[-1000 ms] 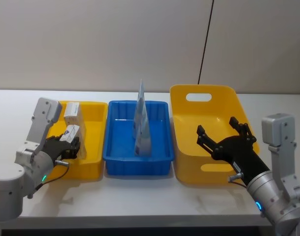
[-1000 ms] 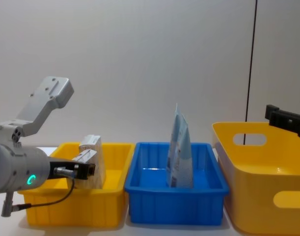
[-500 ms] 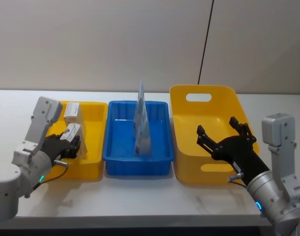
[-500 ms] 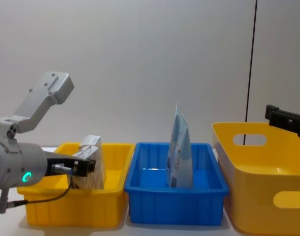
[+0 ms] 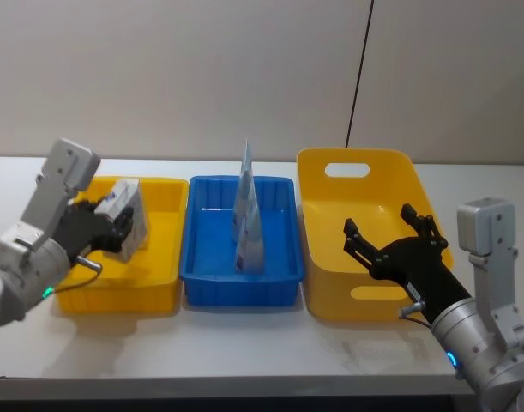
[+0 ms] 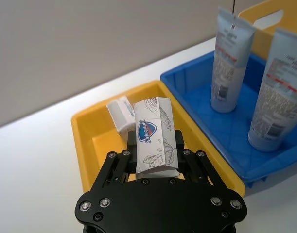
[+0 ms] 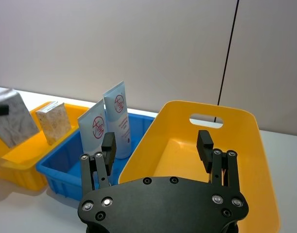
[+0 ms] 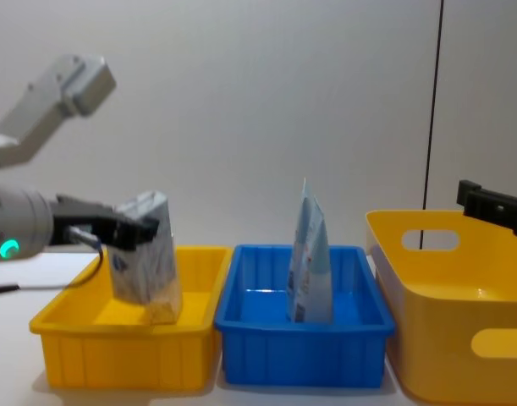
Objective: Bimanual collaborative sorting of washing and personal care products
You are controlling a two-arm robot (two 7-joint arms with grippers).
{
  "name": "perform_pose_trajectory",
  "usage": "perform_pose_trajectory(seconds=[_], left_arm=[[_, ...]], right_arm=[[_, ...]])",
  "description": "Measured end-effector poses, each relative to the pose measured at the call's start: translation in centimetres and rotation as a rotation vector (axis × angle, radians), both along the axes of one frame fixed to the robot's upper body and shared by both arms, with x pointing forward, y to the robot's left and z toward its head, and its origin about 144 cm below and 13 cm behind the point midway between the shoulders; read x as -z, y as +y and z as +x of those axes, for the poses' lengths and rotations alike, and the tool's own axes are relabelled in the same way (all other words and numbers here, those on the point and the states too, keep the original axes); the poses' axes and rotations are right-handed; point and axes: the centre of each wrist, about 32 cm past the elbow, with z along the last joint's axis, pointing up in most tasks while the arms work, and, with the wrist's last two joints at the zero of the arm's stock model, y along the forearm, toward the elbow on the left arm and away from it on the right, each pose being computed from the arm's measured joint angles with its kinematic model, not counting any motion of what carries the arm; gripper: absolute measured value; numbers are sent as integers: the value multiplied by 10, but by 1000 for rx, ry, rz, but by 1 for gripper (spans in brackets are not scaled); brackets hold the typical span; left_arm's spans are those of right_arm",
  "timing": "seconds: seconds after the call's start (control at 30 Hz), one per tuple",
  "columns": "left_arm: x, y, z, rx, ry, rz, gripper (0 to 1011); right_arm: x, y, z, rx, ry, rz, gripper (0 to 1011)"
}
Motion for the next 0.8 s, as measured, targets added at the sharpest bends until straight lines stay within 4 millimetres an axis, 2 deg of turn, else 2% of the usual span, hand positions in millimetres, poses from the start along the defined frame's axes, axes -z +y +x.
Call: perform_pose_trajectory(seconds=[0.43, 0.8], left_arm=[[-43, 20, -10, 155, -124, 40, 365], [-63, 29, -14, 299, -174, 40, 365]], right_arm=[[0, 0, 0, 0, 0, 0, 1003], [0, 0, 0, 0, 0, 0, 1003]])
